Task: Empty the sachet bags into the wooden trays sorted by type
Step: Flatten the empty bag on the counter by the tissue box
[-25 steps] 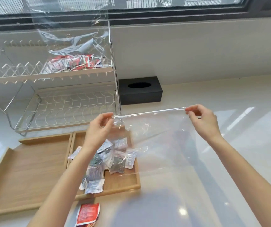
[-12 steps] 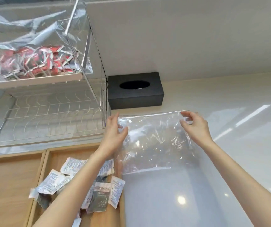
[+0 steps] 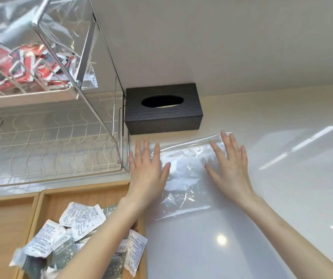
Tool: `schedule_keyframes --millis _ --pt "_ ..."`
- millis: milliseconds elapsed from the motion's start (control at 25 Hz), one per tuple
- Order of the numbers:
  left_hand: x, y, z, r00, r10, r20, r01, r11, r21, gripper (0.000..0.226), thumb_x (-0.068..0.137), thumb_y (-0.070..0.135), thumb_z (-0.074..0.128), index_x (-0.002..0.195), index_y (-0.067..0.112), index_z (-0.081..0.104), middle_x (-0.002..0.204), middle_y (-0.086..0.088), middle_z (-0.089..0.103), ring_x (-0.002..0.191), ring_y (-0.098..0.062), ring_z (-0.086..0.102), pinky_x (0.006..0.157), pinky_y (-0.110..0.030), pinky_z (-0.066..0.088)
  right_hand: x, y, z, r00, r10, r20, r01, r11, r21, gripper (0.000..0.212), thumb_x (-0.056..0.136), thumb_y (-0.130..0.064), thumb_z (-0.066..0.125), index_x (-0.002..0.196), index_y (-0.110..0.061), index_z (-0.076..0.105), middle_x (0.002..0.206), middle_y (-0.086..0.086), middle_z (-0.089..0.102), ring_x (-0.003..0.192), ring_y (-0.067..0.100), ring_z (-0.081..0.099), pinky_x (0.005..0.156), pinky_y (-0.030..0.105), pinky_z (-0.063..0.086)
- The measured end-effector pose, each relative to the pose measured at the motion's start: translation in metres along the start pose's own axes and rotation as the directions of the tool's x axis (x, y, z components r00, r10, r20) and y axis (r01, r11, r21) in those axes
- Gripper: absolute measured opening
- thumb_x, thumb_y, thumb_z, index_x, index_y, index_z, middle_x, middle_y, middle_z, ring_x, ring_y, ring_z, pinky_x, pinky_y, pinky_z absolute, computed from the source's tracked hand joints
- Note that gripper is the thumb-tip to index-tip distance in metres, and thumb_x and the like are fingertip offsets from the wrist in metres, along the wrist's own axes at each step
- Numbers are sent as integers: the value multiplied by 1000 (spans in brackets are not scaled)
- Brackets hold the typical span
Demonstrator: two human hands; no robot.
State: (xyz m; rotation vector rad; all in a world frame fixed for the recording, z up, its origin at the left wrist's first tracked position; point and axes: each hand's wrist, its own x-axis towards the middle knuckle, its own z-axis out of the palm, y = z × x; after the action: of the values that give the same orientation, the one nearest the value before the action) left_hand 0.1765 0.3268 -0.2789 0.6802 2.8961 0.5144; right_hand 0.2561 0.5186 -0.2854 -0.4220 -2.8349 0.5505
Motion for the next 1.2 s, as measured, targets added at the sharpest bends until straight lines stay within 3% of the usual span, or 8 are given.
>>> schedule_keyframes --millis 80,200,400,640,880,1200 --pt "-9 8 10 996 84 39 -87 994 64 65 91 48 26 144 16 7 155 -12 -6 140 -29 -17 110 -44 -17 -6 -7 8 994 -28 109 35 997 -68 58 89 -37 49 141 -22 29 156 5 9 139 13 -10 112 42 -10" --pt "-17 11 28 983 78 166 -95 991 98 69 89 53 24 144 19 0 154 -10 -14 139 -29 -24 109 -46 -20 -14 -8 25 965 44 259 -19 995 -99 62 90 -48 35 144 -27 13 157 0 -3 142 15 -15 111 41 -16" --pt "-13 10 30 974 60 217 -81 993 89 70 88 50 28 144 19 0 154 -11 -14 139 -30 -22 110 -47 -17 -16 -10 27 961 76 265 -56 995 -81 64 89 -50 35 145 -27 11 157 0 -2 143 16 -11 112 40 -14" --pt "-29 15 -8 986 84 144 -99 990 97 67 90 49 30 144 19 3 156 -12 -3 142 -29 -13 112 -45 -11 -24 -43 -4 977 8 211 5 998 -58 67 88 -48 41 144 -28 11 157 -4 3 143 13 -8 113 38 -11" --pt "-70 10 -70 994 105 -35 -102 992 80 63 90 47 31 143 20 11 155 -10 7 143 -26 -2 114 -43 -5 -45 -89 -56 988 -77 138 89 992 -84 67 89 -47 41 145 -28 9 157 -4 0 144 15 -7 114 39 -9" --pt "-121 -20 -150 959 152 -238 -130 986 109 62 90 48 29 143 22 10 156 -5 10 143 -21 2 114 -41 -3 -66 -172 -105 952 -304 -39 303 953 -34 64 89 -43 46 144 -26 17 156 -3 11 144 11 2 114 28 -1"
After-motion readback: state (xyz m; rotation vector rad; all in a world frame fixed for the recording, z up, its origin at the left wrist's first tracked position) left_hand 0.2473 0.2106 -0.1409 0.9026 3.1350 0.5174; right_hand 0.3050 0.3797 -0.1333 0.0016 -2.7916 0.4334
